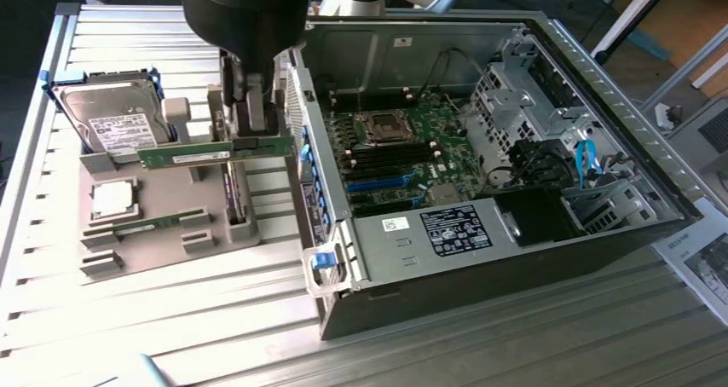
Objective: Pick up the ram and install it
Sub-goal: 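Pick up the ram and move it above insertion slot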
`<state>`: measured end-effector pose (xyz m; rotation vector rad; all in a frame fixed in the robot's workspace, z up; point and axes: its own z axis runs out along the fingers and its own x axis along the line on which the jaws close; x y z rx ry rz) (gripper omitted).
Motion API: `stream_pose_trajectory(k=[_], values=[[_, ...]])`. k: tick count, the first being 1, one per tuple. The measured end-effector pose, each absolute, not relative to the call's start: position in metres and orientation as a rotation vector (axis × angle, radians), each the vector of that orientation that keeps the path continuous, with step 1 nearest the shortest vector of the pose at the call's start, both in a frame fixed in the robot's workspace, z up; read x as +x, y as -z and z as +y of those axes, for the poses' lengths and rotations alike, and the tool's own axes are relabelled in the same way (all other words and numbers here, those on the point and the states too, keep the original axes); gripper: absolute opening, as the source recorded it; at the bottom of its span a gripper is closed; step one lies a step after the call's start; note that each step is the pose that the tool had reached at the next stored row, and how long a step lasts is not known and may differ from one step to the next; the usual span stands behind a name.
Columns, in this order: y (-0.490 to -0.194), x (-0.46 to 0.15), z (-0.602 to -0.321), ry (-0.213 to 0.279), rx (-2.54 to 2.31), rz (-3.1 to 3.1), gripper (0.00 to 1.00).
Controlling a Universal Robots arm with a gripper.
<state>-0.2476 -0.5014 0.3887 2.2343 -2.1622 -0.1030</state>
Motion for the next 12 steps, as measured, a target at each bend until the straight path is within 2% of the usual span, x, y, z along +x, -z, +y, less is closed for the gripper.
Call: stream_pose_trajectory(k=[12], values=[[-0.389, -0.204, -0.501, 0.122, 2.223, -2.152, 0.12]])
